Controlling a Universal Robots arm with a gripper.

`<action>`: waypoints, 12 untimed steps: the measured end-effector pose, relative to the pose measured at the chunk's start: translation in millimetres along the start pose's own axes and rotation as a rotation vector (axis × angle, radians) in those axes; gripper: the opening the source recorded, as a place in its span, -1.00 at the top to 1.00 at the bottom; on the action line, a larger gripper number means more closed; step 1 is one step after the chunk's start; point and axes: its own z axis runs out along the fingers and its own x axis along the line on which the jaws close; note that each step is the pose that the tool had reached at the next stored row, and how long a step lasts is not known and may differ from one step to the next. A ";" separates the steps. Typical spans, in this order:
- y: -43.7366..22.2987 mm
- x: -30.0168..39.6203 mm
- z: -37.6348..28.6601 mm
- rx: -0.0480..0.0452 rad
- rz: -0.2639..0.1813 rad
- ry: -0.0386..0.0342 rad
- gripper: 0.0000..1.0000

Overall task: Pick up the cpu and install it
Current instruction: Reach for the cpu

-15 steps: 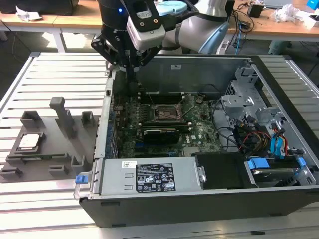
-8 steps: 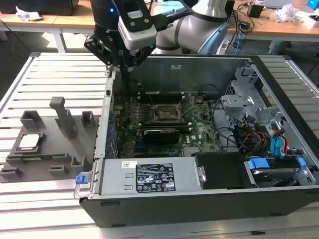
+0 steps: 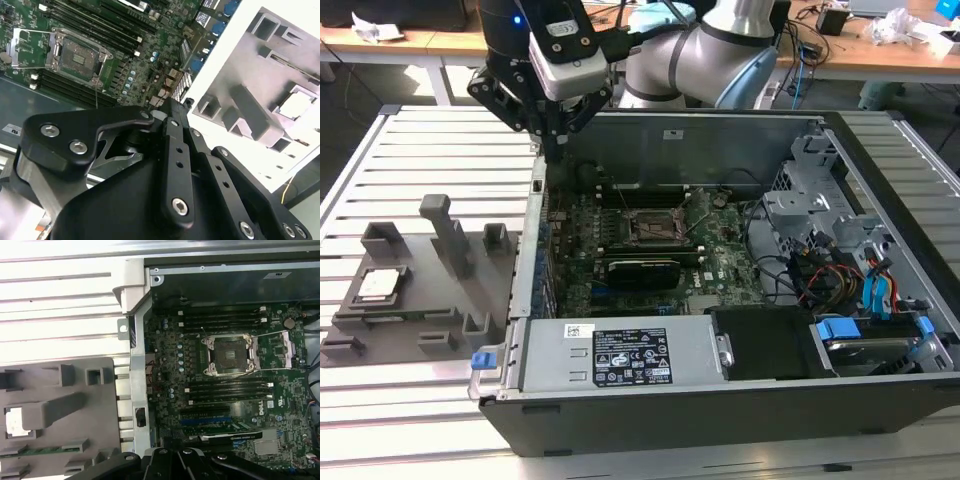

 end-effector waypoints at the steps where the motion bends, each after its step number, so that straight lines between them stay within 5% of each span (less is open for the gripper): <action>1: -0.2 2.2 -0.1 0.0000 0.000 0.0000 0.79; 12: -4.1 54.8 -1.1 0.0000 0.000 0.0000 0.79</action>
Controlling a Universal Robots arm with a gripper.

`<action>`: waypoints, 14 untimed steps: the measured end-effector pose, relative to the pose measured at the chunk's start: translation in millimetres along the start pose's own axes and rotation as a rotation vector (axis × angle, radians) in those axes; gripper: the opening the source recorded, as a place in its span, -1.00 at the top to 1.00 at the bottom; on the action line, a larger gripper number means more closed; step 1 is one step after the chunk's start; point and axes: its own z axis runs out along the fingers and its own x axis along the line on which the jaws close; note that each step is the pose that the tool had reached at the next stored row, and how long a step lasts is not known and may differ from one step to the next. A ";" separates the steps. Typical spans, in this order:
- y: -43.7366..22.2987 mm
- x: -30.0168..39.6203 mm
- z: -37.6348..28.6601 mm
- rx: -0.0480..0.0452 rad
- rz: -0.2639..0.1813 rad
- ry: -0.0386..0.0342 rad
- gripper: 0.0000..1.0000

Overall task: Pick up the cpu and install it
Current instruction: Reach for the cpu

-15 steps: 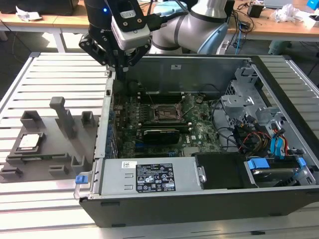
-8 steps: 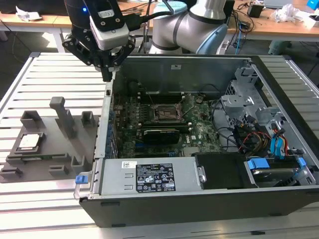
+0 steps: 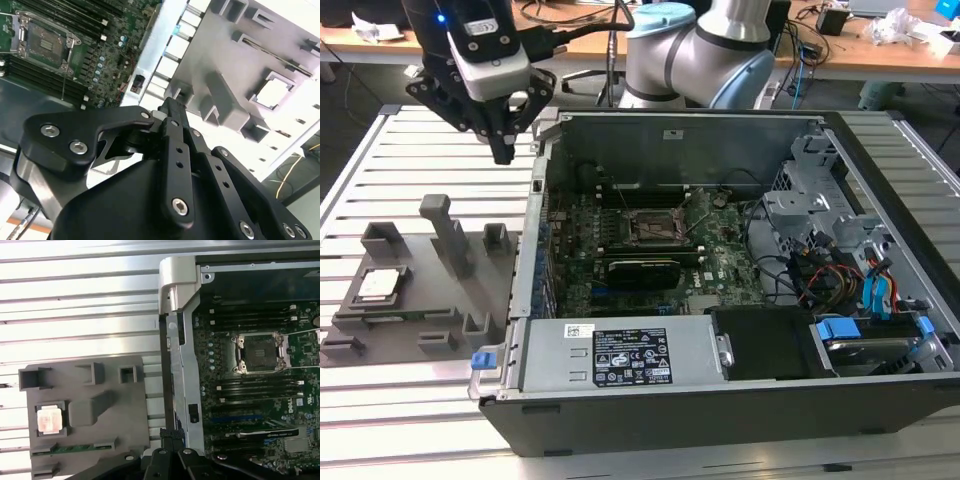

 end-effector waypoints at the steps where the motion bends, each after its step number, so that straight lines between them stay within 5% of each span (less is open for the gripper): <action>1: -0.3 3.8 -0.1 0.0000 0.000 0.0000 0.79; 5: -2.2 29.5 -0.8 0.0000 0.000 0.0000 0.79; 14: -4.2 56.2 -1.5 0.0000 0.000 0.0001 0.79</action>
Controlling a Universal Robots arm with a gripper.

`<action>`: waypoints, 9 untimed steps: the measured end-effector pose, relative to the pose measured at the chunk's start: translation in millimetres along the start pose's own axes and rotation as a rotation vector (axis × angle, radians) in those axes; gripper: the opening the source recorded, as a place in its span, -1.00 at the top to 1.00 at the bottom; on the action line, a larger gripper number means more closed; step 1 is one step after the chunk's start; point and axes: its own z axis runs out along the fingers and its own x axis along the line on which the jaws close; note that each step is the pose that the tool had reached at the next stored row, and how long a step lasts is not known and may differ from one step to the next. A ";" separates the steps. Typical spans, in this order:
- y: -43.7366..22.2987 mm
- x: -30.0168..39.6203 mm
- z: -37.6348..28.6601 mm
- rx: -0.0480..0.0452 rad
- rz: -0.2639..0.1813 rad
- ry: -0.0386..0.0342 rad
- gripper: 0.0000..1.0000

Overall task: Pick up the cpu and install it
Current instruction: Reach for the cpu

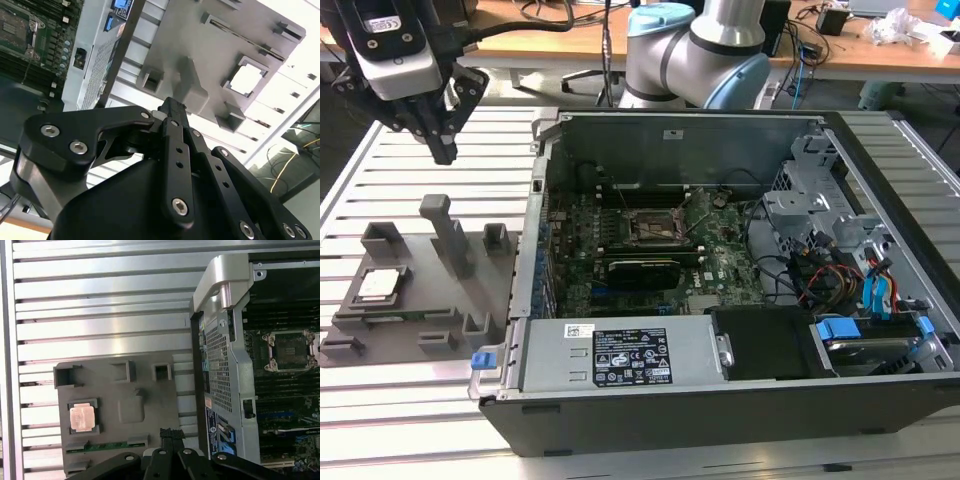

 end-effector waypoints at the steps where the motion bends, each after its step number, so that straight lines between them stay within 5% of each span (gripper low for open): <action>1: -0.1 1.8 0.0 -0.0001 0.000 -0.0001 0.79; 9: -0.9 12.4 -0.3 0.0000 0.000 -0.0001 0.79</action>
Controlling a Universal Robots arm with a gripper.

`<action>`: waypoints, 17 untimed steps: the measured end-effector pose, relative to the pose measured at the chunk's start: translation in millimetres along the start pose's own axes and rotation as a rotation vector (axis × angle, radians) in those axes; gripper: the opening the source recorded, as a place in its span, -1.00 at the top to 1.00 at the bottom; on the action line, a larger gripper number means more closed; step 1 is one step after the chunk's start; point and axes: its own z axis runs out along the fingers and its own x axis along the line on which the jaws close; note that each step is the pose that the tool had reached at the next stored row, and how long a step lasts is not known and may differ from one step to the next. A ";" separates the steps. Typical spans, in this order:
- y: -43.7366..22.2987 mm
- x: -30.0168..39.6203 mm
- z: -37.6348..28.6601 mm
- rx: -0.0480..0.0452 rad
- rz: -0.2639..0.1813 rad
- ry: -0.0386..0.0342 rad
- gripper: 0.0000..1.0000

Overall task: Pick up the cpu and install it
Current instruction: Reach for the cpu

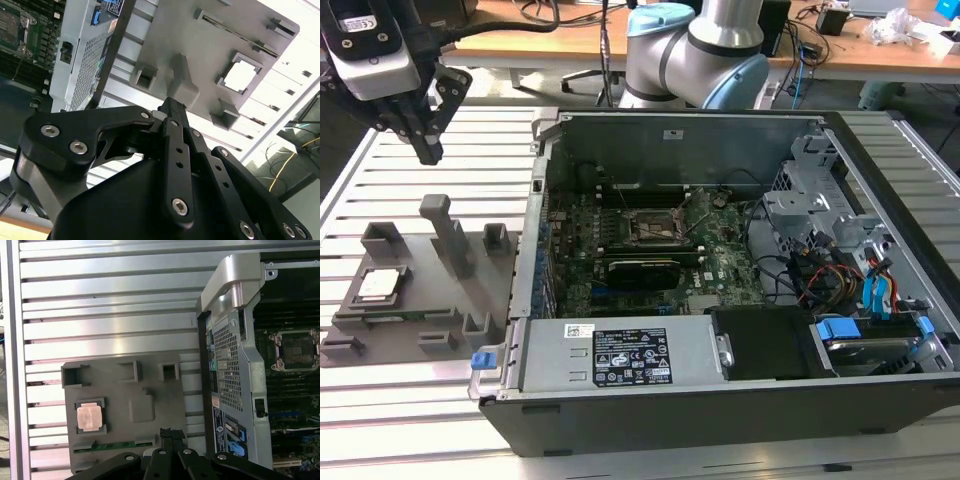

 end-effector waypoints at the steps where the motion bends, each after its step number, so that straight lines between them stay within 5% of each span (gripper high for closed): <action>1: -0.1 0.9 0.0 0.0000 0.000 0.0000 0.79; 17: -1.7 22.5 -0.5 0.0001 0.000 0.0001 0.79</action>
